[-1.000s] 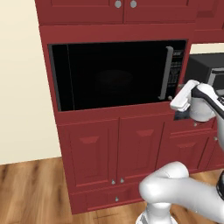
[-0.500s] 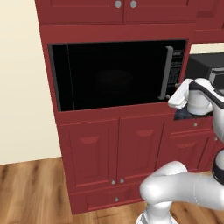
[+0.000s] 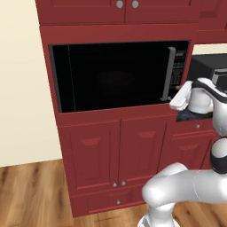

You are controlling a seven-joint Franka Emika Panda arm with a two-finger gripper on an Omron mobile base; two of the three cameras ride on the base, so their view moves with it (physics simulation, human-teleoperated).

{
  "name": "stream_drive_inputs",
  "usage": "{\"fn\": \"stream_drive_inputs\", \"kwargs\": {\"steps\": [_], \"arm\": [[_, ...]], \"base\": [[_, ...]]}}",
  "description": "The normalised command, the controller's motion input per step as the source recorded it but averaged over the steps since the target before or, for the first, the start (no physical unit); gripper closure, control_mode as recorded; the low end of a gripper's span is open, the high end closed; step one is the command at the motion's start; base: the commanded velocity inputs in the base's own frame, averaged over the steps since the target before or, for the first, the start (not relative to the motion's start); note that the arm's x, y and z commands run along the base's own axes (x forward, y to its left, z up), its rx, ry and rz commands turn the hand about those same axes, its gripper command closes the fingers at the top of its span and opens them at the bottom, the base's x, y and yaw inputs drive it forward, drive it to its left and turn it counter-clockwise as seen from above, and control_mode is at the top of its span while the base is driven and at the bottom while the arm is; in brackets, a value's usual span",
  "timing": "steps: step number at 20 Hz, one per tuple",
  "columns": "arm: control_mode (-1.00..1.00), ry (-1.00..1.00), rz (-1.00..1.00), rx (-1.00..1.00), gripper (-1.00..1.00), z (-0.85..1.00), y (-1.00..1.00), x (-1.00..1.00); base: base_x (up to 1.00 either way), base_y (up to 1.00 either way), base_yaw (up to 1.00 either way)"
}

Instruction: Remove the peach from the bowl and place it on the small plate. Then place the bowl with only the steak in the microwave, close the door, and press the start button to microwave the steak.

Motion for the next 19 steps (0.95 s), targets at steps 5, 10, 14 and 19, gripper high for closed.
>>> {"fn": "stream_drive_inputs", "kwargs": {"steps": [5, 10, 14, 19], "arm": [[-1.0, 0.0, 0.0, 0.0, -1.0, -0.14, -0.06, 0.29], [-1.0, 0.0, 0.0, 0.0, -1.0, -0.2, -0.08, 0.27], [-1.0, 0.0, 0.0, 0.0, -1.0, -0.23, -0.02, 0.28], [-1.0, 0.0, 0.0, 0.0, -1.0, -0.25, 0.18, 0.15]], "base": [[0.0, 0.0, 0.0], [0.0, 0.0, 0.0], [0.0, 0.0, 0.0], [0.0, 0.0, 0.0]]}}
